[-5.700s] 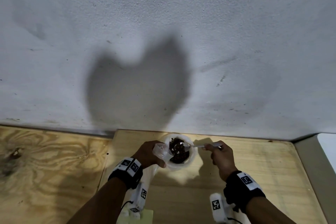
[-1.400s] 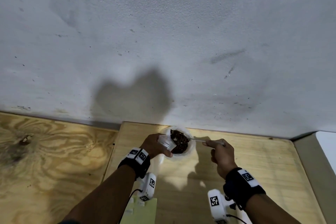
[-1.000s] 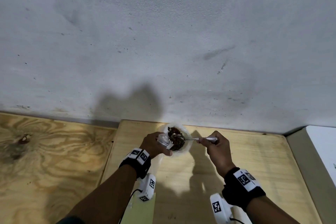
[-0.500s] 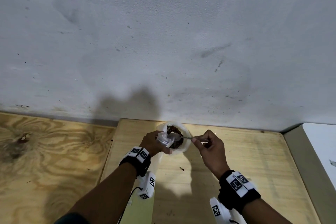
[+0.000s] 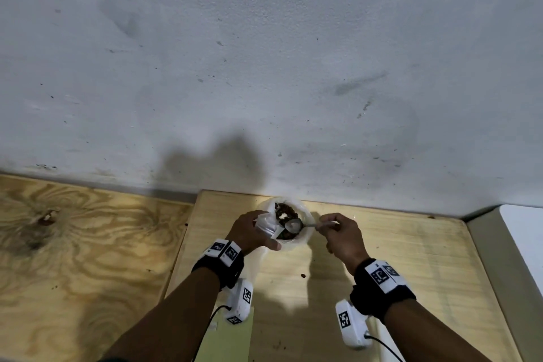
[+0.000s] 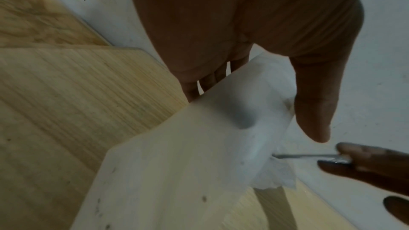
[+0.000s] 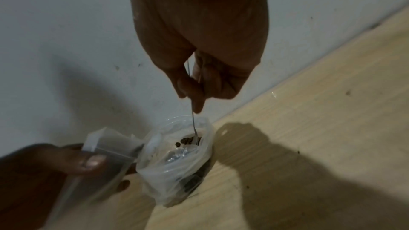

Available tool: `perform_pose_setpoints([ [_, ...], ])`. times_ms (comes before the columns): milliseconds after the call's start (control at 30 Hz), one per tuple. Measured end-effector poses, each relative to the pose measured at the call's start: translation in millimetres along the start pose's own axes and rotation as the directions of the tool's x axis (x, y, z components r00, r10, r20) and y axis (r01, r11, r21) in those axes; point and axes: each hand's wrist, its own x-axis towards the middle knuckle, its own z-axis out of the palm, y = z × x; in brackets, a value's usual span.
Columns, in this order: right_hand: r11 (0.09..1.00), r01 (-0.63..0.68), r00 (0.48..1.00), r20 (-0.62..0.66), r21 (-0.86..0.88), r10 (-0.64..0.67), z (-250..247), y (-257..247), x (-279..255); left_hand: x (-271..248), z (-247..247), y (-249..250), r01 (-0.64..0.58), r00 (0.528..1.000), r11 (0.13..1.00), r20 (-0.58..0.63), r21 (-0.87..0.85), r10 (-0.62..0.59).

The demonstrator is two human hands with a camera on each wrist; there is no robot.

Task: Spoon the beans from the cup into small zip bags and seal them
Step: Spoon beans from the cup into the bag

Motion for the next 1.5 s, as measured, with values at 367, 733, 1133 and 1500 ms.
perform_pose_setpoints([
  [367, 0.893, 0.418, 0.850, 0.418, -0.165, -0.321, -9, -68, -39, -41, -18, 35, -0.273, 0.962, 0.962, 0.009, 0.026, 0.273],
  [733, 0.835, 0.542, 0.800, 0.368, -0.100, -0.474, -25, -137, -64, -51, -32, 86, -0.420, 0.903, 0.901, 0.046, -0.105, 0.426],
  [1133, 0.781, 0.623, 0.781, 0.076, -0.036, -0.620, -36, -144, -70, -59, -45, 116, -0.508, 0.860, 0.787, -0.264, -0.352, 0.437],
  [1500, 0.797, 0.591, 0.807, 0.080, -0.123, -0.586, -34, -126, -61, -61, -43, 106, -0.551, 0.835, 0.749, -0.259, -0.368, 0.486],
])
